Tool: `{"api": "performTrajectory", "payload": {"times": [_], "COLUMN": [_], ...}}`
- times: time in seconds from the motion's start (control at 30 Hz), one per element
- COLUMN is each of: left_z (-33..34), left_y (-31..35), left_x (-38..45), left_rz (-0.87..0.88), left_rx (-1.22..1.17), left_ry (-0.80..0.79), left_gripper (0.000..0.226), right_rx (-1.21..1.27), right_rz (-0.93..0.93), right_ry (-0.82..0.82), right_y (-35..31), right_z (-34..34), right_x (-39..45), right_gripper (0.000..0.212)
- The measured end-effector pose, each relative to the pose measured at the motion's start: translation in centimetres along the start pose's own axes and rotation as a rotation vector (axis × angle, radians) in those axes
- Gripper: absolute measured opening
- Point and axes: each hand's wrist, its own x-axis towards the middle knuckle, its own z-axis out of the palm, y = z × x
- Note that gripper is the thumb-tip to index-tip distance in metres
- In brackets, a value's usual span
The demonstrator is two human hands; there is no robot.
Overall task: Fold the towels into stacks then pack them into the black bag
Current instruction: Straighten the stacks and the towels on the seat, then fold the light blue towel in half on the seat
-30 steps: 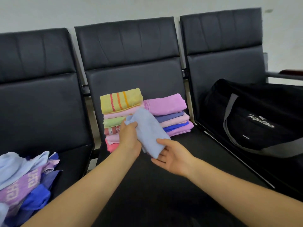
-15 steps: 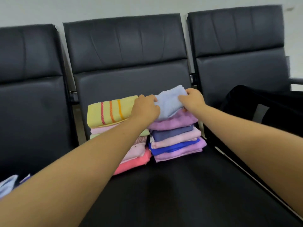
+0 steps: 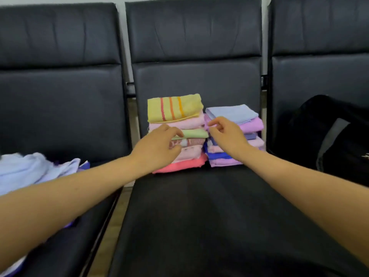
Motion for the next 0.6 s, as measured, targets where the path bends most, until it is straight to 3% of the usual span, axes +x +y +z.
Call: {"api": "performTrajectory", "payload": {"times": [0.1, 0.2, 0.27, 0.37, 0.53, 0.6], "left_z": [-2.1, -3.8, -5.2, -7.2, -10.0, -9.9], "left_y": [-4.7, -9.5, -12.7, -17.9, -24.9, -26.5], "left_x": [-7.6, -15.2, -19.9, -26.5, -33.7, -34.6], "left_rz": [-0.132, -0.266, -0.364, -0.493, -0.831, -0.903], "left_rx": [0.030, 0.055, 0.073, 0.150, 0.212, 0.111], "left_ry": [-0.103, -0.092, -0.095, -0.094, 0.065, 0.109], "left_gripper": [0.031, 0.028, 0.041, 0.060, 0.046, 0.048], "right_rx": [-0.056, -0.039, -0.010, 0.029, 0.025, 0.048], "right_rz": [-0.084, -0.158, -0.184, -0.182, -0.187, -0.176], "right_ry": [-0.298, -0.532, -0.624, -0.705, -0.744, -0.738], "right_y": [-4.0, -8.0, -10.3, -13.5, -17.9, -19.5], "right_z": [4.5, 10.0, 13.8, 18.9, 24.8, 26.5], "right_x": [-5.1, -9.7, -11.9, -14.5, -16.0, -15.6], "right_gripper": [0.015, 0.015, 0.015, 0.017, 0.025, 0.027]}}
